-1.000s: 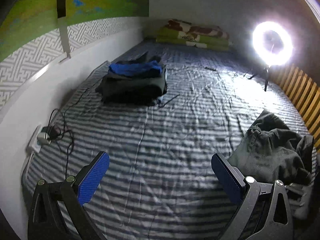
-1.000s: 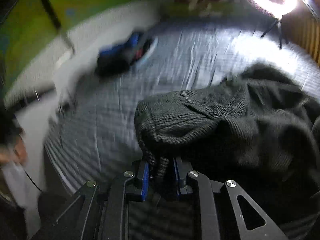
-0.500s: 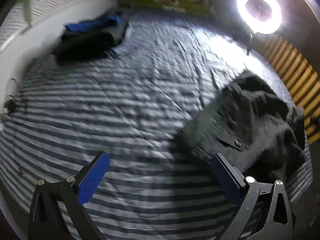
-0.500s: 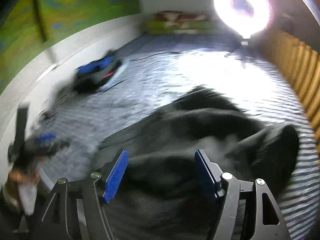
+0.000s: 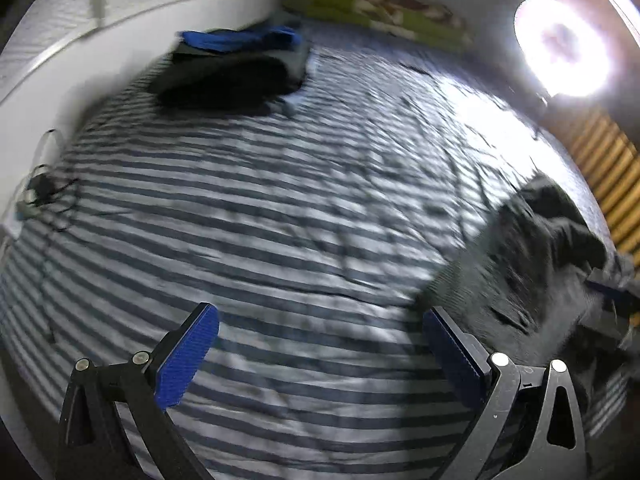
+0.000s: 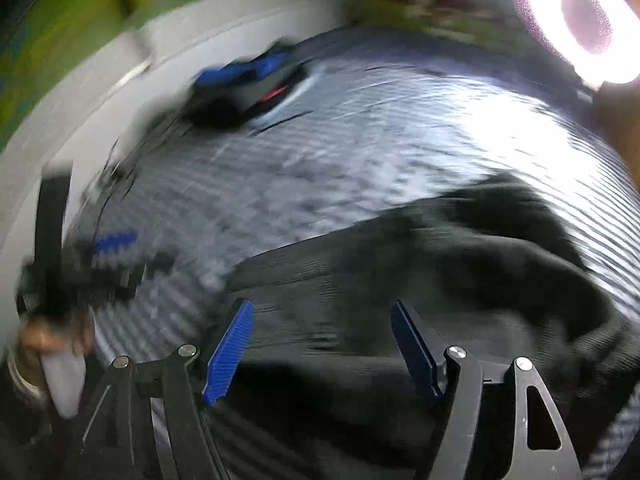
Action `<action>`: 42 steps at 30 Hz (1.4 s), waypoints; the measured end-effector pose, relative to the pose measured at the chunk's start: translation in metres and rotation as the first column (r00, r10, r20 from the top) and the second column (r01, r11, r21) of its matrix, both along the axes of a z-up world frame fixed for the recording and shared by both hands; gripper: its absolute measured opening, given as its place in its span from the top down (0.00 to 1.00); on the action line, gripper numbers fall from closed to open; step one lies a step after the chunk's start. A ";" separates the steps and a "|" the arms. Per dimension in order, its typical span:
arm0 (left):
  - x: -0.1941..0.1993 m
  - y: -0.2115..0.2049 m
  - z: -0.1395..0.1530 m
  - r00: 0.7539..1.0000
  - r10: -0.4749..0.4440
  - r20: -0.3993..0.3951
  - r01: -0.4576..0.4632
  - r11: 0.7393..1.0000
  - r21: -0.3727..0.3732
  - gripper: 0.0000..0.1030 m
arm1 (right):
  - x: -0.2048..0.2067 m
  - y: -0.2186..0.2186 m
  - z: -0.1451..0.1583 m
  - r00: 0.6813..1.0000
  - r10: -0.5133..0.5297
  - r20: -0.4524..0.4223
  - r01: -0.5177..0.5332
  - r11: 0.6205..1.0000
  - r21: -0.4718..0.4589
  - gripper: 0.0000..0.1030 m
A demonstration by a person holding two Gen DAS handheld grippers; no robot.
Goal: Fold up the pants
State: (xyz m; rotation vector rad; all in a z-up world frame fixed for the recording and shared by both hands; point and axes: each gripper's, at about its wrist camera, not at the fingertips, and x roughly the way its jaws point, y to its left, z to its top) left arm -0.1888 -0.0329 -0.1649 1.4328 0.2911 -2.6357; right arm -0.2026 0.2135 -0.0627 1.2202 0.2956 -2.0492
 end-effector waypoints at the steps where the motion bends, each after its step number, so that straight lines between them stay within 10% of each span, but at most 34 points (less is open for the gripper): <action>1: 0.001 -0.012 0.002 1.000 0.013 -0.006 -0.013 1.000 0.000 0.00 | 0.008 -0.016 -0.008 0.999 0.033 0.006 -0.033 0.999 0.017 0.33; 14: 0.042 -0.106 0.024 0.988 0.142 -0.059 -0.139 0.989 0.043 0.00 | 0.029 -0.104 -0.092 0.993 0.104 -0.053 -0.073 0.905 0.420 0.32; 18: 0.048 -0.105 0.033 0.987 0.139 -0.083 -0.135 0.989 0.054 0.00 | 0.013 -0.081 -0.075 1.000 0.031 0.001 -0.029 0.939 0.342 0.88; 30: 0.079 -0.110 0.085 0.971 0.138 -0.194 -0.123 0.989 0.087 0.00 | 0.022 -0.054 0.103 0.985 -0.069 -0.155 0.085 0.991 0.103 0.92; 38: 0.110 -0.149 0.130 0.941 0.193 -0.277 -0.180 0.981 0.071 0.00 | 0.084 -0.051 0.258 0.964 0.001 -0.265 -0.057 0.977 -0.205 0.92; 42: 0.111 -0.156 0.141 0.940 0.180 -0.291 -0.179 0.983 0.033 0.00 | 0.081 -0.010 0.273 0.960 -0.069 -0.272 -0.004 0.966 -0.258 0.92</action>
